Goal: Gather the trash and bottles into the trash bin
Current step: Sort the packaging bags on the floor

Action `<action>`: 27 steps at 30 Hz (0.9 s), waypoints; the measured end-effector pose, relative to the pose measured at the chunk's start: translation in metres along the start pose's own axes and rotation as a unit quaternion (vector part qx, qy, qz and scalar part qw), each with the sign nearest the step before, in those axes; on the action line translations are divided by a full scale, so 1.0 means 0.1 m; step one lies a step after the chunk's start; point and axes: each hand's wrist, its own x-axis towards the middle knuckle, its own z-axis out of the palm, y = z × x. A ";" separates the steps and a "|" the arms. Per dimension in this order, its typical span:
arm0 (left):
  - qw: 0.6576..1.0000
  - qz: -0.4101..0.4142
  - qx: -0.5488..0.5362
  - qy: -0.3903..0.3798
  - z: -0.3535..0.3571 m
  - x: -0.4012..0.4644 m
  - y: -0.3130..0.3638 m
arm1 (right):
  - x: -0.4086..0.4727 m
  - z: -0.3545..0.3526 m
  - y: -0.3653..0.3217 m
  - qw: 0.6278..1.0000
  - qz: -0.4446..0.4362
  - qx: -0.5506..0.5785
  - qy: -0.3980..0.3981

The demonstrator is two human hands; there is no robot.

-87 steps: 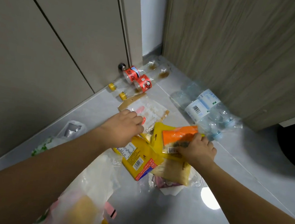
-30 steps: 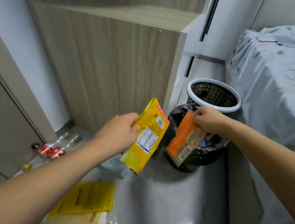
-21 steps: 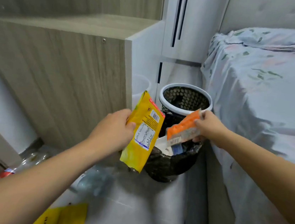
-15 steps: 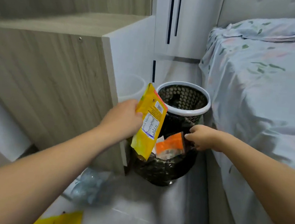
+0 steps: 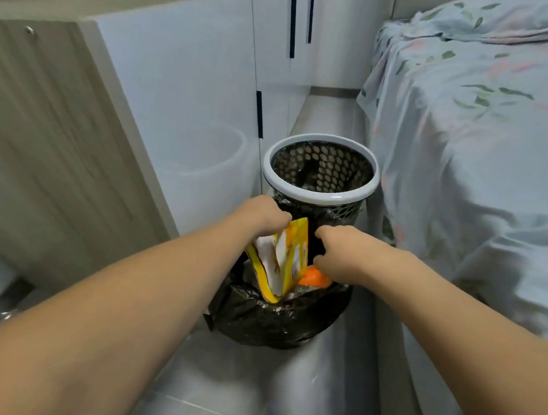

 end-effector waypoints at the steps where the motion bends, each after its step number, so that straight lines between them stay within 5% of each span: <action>1: 1.000 0.006 -0.010 0.004 0.02 0.00 -0.01 | -0.01 -0.01 -0.02 1.000 0.000 -0.002 -0.004; 7: 0.996 0.036 -0.060 0.062 0.07 -0.30 -0.25 | -0.03 0.09 -0.09 1.000 -0.003 -0.010 -0.018; 15: 0.988 0.141 -0.026 0.049 -0.05 -1.39 -1.09 | -0.43 0.21 -0.71 0.998 -0.063 0.023 0.005; 27: 0.994 0.016 0.111 -0.016 -0.11 -2.30 -3.24 | -0.50 1.07 -2.60 0.979 -0.186 -0.001 -0.083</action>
